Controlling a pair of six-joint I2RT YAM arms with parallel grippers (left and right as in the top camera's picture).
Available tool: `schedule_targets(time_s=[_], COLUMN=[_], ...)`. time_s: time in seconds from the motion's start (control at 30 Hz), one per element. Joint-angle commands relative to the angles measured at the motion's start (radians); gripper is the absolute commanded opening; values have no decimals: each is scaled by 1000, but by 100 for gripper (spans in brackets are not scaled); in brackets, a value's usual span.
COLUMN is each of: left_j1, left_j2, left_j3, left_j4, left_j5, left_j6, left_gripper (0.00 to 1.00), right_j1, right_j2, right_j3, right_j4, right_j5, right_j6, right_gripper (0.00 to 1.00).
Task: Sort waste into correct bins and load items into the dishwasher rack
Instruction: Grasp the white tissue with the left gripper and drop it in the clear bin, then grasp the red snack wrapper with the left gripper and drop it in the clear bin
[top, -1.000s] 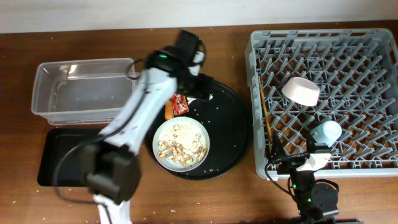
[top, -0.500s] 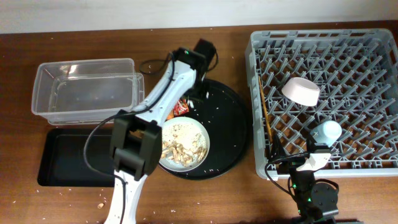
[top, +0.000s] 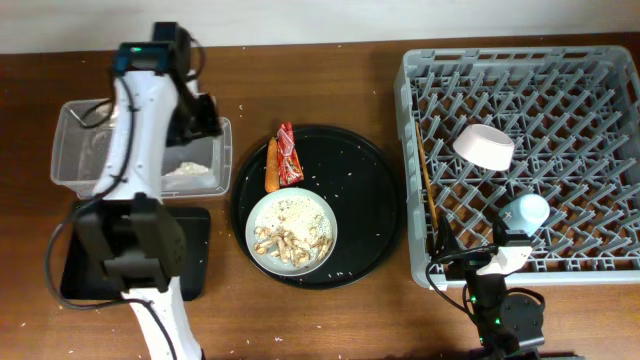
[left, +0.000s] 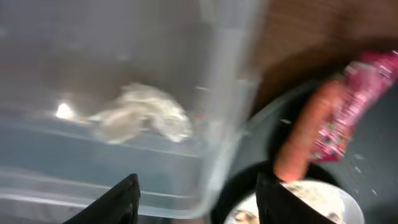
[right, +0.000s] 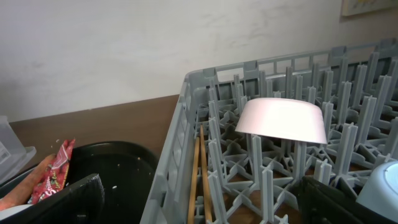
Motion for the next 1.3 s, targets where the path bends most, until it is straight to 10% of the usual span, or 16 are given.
schedule_targets(time_s=[0.0, 0.27, 0.47, 0.6, 0.77, 1.03, 1.1, 1.17, 1.27], left_j1=[-156, -366, -366, -366, -359, -27, 42, 75, 57], left_j2=[-17, -17, -14, 19, 4, -203, -159, -95, -156], left_j3=[-46, -510, -576, -576, -427, -258, -301, -330, -237], left_j4=[84, 697, 808, 800, 669, 274, 275, 313, 198], left_j5=[18, -50, -90, -101, -60, -132, -132, -132, -74], left_j6=[24, -88, -94, -94, -94, -117, -116, -60, -61], left_gripper=[60, 53, 51, 44, 0, 0, 5, 57, 65], right_j1=[-6, -6, -6, -6, -6, -6, -6, -6, -6], right_j2=[-7, -7, -7, -7, -7, -7, -7, -7, -7], right_j3=[-9, -9, -9, -9, -9, -9, -9, -9, -9], right_j4=[-2, -2, -2, -2, -2, -2, -2, -2, -2], right_j5=[-6, -6, -6, -6, -6, -6, -6, -6, -6], right_j6=[8, 8, 8, 8, 8, 8, 8, 8, 8], right_gripper=[98, 98, 98, 98, 98, 98, 98, 98, 98])
